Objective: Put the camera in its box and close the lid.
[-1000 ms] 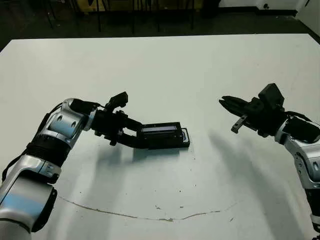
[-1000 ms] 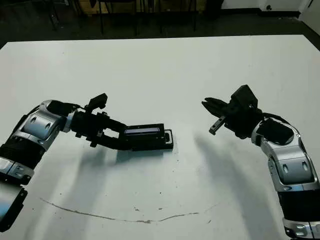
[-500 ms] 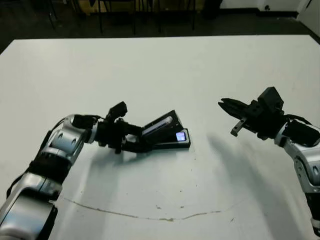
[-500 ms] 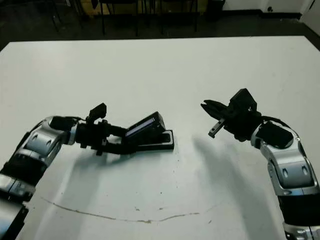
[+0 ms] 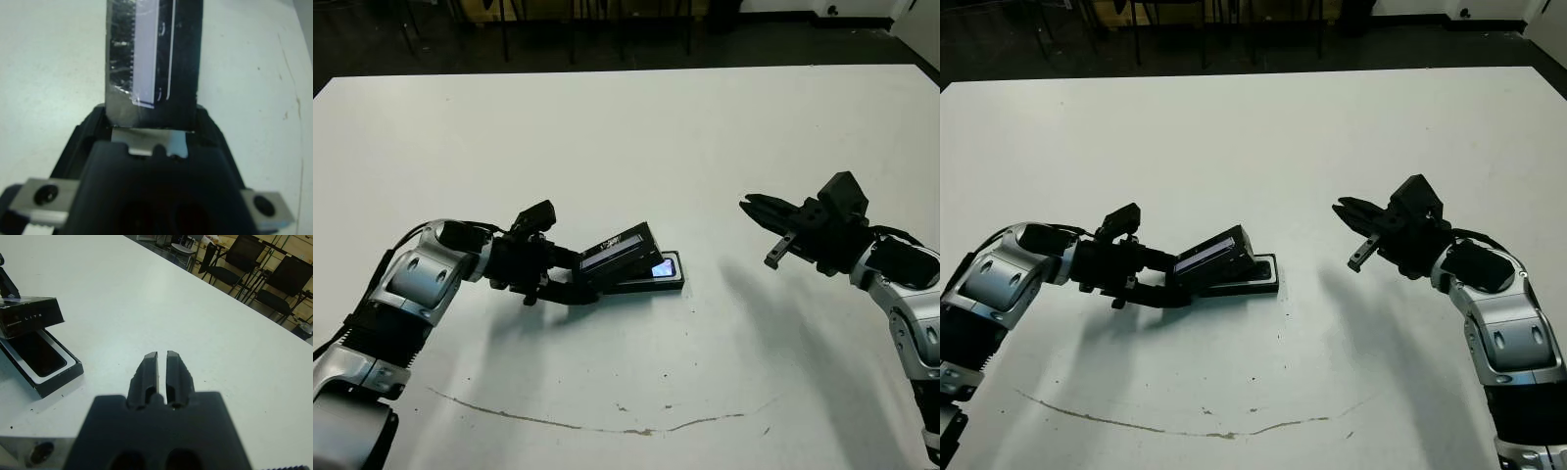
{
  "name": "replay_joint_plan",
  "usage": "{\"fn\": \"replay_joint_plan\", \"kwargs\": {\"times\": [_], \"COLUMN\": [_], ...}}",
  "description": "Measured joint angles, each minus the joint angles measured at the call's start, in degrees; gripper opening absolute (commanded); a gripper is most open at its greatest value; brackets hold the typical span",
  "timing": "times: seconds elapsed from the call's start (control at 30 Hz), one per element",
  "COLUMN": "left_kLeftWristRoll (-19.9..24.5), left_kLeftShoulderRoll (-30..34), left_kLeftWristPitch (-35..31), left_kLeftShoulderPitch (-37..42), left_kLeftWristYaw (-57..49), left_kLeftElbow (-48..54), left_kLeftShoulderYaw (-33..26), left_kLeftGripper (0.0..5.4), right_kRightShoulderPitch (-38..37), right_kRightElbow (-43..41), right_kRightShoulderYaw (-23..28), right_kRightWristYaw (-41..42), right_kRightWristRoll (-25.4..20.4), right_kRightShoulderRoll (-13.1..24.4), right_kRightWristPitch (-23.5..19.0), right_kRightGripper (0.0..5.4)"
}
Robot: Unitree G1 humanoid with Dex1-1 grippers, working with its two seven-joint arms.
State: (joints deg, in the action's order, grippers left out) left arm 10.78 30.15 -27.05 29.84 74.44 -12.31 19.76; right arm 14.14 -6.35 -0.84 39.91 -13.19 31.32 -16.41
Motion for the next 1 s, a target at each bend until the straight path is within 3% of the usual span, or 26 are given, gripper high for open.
{"fn": "replay_joint_plan", "kwargs": {"times": [0.57, 1.0], "left_kLeftWristRoll": [-2.64, -4.19], "left_kLeftShoulderRoll": [-6.28, -4.75], "left_kLeftWristPitch": [5.84, 2.54], "left_kLeftShoulderPitch": [3.69, 6.38], "left_kLeftWristYaw": [-2.86, -1.93], "left_kLeftElbow": [-8.38, -5.72], "left_kLeftShoulderYaw": [3.3, 6.83], "left_kLeftGripper": [2.64, 2.64], "right_kRightShoulderPitch": [-0.69, -0.68], "right_kRightElbow": [-0.37, -0.28], "right_kRightShoulderYaw": [0.05, 0.05], "right_kRightWristYaw": [-0.02, -0.01], "right_kRightWristRoll": [0.07, 0.06], "right_kRightShoulderRoll": [-0.01, -0.05], "right_kRightWristPitch": [0.07, 0.09], "right_kRightGripper": [0.0, 0.0]}}
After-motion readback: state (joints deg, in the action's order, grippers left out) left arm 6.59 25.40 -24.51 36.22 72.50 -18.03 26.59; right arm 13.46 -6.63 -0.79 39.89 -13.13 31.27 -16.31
